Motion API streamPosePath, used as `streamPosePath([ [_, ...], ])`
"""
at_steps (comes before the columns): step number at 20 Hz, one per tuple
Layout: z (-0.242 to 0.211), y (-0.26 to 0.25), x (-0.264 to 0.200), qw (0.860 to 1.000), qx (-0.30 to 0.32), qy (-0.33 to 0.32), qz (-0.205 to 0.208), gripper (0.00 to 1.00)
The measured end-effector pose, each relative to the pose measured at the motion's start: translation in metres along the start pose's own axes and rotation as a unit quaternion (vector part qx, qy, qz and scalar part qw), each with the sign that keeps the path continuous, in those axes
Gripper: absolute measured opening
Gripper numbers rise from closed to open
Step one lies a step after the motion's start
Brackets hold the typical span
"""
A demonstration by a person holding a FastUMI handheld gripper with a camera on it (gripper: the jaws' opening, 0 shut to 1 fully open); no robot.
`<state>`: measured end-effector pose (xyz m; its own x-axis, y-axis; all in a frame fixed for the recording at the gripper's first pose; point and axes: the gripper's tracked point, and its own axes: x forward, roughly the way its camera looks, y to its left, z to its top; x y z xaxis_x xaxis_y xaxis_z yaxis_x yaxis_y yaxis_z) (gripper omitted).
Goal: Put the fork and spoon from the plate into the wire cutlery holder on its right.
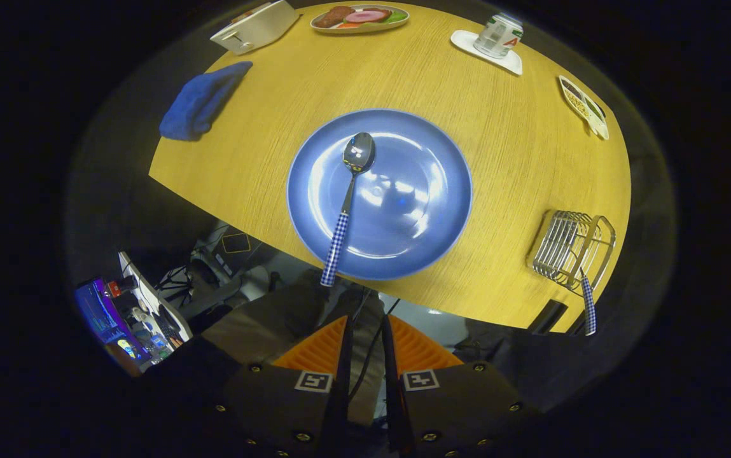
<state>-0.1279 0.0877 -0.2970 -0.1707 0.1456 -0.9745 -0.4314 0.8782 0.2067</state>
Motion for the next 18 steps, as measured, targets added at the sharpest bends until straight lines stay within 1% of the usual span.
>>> streamPosePath([
  [6, 0.027, 0.023, 0.027, 0.999, 0.044, -0.019, 0.014, 0.26],
  [11, 0.043, 0.027, 0.045, 0.997, 0.067, -0.026, 0.01, 0.26],
  [14, 0.043, 0.025, 0.058, 0.997, 0.071, -0.015, 0.008, 0.26],
  [17, 0.052, 0.027, 0.072, 0.996, 0.083, -0.021, 0.017, 0.26],
  [18, 0.054, 0.025, 0.076, 0.996, 0.087, -0.02, 0.014, 0.26],
])
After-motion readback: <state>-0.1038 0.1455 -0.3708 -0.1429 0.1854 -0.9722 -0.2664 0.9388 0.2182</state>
